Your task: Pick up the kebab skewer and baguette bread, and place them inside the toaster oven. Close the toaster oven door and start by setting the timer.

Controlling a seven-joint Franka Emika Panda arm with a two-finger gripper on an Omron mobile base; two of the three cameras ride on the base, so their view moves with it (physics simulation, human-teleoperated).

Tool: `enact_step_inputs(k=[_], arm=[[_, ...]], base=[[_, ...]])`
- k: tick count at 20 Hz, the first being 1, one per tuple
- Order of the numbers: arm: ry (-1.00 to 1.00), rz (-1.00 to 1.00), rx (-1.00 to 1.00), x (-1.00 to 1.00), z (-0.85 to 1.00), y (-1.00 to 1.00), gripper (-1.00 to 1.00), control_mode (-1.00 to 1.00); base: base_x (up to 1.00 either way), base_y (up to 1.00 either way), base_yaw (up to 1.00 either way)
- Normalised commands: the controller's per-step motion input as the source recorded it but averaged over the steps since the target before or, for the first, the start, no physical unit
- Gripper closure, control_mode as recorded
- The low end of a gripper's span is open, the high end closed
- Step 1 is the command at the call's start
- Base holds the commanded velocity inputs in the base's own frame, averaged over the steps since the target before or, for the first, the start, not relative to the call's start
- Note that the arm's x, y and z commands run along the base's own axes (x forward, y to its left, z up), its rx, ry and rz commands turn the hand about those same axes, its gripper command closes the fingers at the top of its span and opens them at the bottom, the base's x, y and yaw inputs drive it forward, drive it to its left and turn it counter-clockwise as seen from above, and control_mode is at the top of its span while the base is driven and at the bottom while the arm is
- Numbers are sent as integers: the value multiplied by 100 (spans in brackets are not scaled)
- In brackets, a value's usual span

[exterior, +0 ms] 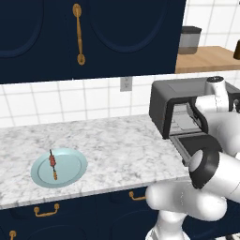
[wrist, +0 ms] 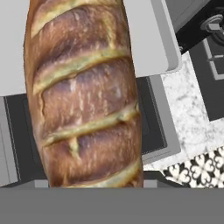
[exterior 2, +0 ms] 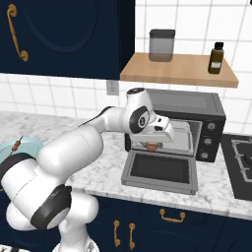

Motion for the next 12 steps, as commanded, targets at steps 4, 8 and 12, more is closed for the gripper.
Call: enact_step_inputs(k=[4,8,12], arm=[[-1,3,5,7,-19,7,100,-100],[-1,3,5,20,-5,14,100,-100],[-3,5,3,20,-1,11,100,-100]], base=[[0,0,0],[0,0,0],[0,0,0]])
